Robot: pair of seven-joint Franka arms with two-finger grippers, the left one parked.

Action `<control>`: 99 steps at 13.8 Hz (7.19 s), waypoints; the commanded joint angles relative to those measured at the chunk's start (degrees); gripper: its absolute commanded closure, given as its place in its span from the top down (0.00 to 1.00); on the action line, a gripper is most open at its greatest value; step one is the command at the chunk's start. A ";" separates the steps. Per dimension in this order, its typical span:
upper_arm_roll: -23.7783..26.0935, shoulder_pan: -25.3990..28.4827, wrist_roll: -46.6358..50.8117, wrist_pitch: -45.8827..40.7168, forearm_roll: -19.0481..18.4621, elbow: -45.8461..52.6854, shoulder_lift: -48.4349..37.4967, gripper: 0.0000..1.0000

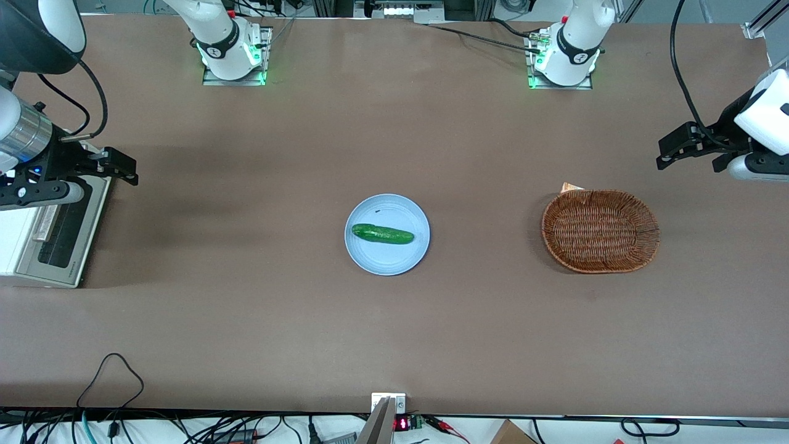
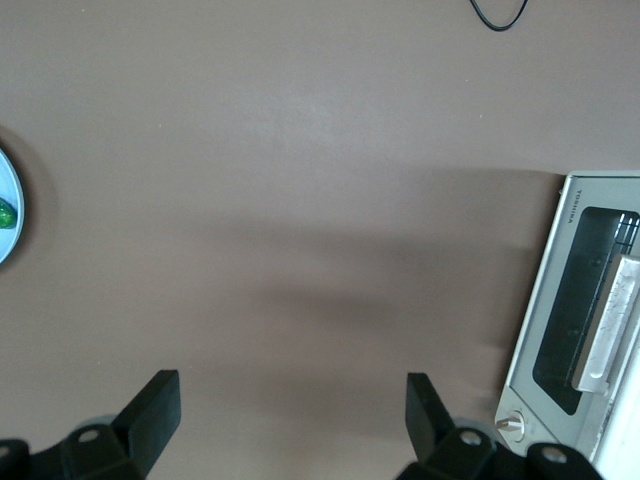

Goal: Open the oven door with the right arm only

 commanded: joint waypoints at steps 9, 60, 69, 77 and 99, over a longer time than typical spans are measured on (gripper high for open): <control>0.38 -0.09 -0.50 -0.79 -0.60 0.59 -0.54 1.00; -2.86 -2.28 17.41 10.34 -27.64 -10.47 7.10 0.00; -9.03 -3.69 22.35 22.58 -40.67 -15.49 10.18 0.00; -9.55 -4.57 22.35 25.05 -41.03 -15.76 11.33 0.00; -8.24 -4.30 28.94 31.82 -38.75 -18.31 15.02 0.00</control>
